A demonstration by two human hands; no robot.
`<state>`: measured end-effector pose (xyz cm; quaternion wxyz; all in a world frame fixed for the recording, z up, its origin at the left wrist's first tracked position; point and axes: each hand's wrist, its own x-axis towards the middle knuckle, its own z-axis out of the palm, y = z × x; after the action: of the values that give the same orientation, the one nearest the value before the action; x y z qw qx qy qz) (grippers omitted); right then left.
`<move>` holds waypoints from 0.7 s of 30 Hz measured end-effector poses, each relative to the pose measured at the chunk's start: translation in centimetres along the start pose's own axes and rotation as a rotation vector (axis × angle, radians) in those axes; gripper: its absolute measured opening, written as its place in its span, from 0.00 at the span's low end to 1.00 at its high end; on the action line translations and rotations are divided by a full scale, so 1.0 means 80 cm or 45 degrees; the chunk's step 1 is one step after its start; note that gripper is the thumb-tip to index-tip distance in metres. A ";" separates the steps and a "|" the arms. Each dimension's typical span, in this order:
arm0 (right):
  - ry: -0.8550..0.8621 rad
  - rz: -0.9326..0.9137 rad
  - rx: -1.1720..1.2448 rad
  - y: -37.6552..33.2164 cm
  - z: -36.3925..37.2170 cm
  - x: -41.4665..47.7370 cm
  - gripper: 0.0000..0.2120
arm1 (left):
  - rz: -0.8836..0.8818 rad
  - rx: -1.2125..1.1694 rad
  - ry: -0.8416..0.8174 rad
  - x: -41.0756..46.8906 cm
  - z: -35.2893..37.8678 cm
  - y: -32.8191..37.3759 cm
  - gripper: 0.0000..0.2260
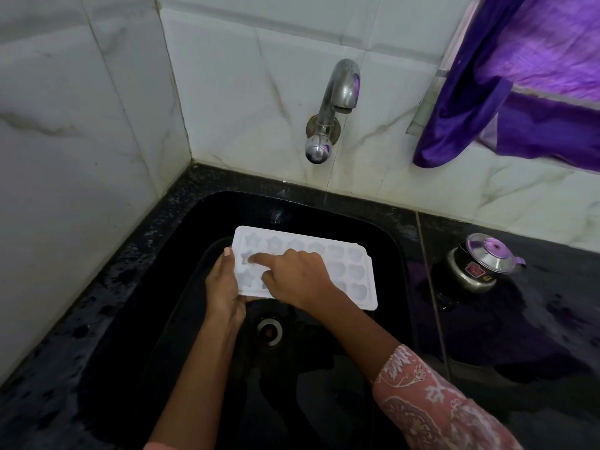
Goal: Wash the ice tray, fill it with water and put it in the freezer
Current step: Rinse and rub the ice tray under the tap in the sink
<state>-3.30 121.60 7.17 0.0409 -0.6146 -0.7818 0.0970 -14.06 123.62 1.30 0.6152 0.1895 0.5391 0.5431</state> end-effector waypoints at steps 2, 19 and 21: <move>-0.028 0.001 -0.014 -0.002 0.002 0.004 0.20 | -0.001 0.009 -0.012 0.000 0.000 -0.003 0.15; 0.045 0.039 -0.069 -0.015 0.012 0.016 0.19 | -0.011 -0.070 0.014 0.009 -0.005 -0.008 0.18; 0.030 0.032 -0.046 -0.017 0.013 0.017 0.19 | -0.012 -0.062 0.011 0.007 -0.008 -0.008 0.17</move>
<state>-5.09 122.47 6.38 0.0379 -0.6262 -0.7750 0.0761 -14.41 123.65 0.27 0.6199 0.1696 0.5294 0.5539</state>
